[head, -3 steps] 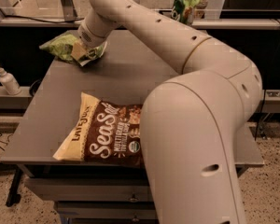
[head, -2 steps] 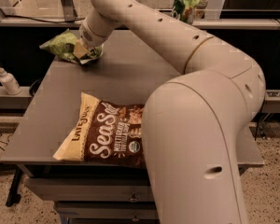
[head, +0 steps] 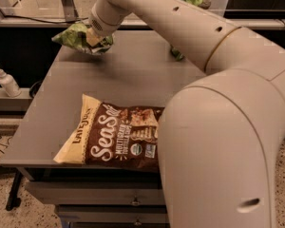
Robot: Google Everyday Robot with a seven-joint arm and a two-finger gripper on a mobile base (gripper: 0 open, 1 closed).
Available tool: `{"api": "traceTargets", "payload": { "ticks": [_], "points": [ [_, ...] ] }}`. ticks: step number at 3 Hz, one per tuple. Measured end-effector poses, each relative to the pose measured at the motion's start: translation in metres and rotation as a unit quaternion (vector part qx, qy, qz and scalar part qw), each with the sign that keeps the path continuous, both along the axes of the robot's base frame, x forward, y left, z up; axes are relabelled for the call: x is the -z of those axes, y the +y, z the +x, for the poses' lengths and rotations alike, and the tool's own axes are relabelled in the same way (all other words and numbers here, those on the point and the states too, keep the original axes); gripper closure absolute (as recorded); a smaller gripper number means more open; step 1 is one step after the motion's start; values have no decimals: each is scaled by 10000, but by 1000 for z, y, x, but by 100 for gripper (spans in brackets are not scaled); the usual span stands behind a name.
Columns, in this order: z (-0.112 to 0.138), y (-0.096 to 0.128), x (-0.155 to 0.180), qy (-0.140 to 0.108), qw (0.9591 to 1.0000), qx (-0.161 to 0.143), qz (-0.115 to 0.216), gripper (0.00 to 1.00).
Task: Move green jalapeno chip bag near brown chip bag
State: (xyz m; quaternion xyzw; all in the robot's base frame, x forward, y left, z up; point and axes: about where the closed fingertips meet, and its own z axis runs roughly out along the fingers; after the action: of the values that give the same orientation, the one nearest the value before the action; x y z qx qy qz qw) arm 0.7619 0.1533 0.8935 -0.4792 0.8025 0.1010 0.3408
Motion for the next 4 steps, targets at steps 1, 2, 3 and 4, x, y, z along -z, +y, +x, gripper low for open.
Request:
{"api": "traceTargets", "payload": {
  "ticks": [1,2,3,4],
  "points": [
    [-10,-37,-19,-4,9994,245,-257,100],
    [-31,-84,-13,261,9970,444,-570,100],
    [-46,-147,2,580,9925,762,-763,100],
    [-46,-147,2,581,9925,762,-764,100]
  ]
}}
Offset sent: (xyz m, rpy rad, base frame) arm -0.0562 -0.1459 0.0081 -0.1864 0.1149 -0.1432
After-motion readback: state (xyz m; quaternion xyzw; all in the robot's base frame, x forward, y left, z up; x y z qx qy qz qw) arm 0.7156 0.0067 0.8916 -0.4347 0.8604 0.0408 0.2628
